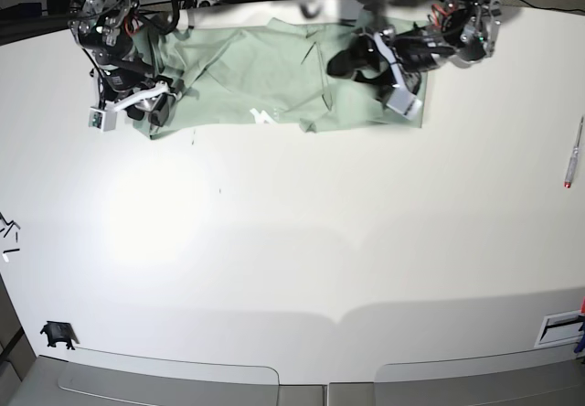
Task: Fold the T-shirt properly
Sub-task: 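Grasp the strip's other end with the left gripper and fold it toward the right gripper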
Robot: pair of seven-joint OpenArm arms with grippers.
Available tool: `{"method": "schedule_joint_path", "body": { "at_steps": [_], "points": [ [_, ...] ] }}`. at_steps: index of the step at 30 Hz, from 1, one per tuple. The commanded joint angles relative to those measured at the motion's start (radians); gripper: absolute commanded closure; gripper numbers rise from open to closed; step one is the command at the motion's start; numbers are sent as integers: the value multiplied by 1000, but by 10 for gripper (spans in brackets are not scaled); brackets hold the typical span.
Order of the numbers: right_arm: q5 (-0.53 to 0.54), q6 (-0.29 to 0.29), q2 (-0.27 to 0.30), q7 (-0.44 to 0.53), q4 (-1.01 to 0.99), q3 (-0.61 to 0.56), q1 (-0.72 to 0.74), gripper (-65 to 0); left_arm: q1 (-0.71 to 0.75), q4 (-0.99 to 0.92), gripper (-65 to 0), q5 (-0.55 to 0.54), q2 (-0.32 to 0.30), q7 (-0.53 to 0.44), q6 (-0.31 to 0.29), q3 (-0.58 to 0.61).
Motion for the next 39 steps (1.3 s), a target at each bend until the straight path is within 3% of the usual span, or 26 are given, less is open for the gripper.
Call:
{"method": "schedule_joint_path", "body": {
  "at_steps": [1,8,12,22,24,27,29,33,35,39],
  "points": [
    [11,4,9,23,17,3,6,-267,-11,18,-227,-7,5,-26,-12,18],
    [11,4,9,22,17,3,6,-267,-68,18,-226,80,46,-28,-4,138],
    [11,4,9,22,17,3,6,-267,-90,18,-227,78,74,-25,9,139],
    [10,4,9,19,17,3,5,-267,-124,100,-226,36,60,14,-12,129],
    [9,4,9,13,17,3,5,-267,-124,159,-198,59,48,53,-12,116],
    [7,4,9,10,17,3,5,-267,-113,236,0,120,17,85,-12,90],
    [8,4,9,10,17,3,6,-267,-101,260,0,165,-8,101,-12,77],
    [8,4,9,11,17,3,6,-267,-65,264,0,261,-64,100,93,69],
    [7,4,9,11,17,3,6,-267,-38,264,0,297,-87,100,111,69],
    [9,4,8,11,17,3,6,-267,23,264,0,270,-100,97,119,72]
  ]
}}
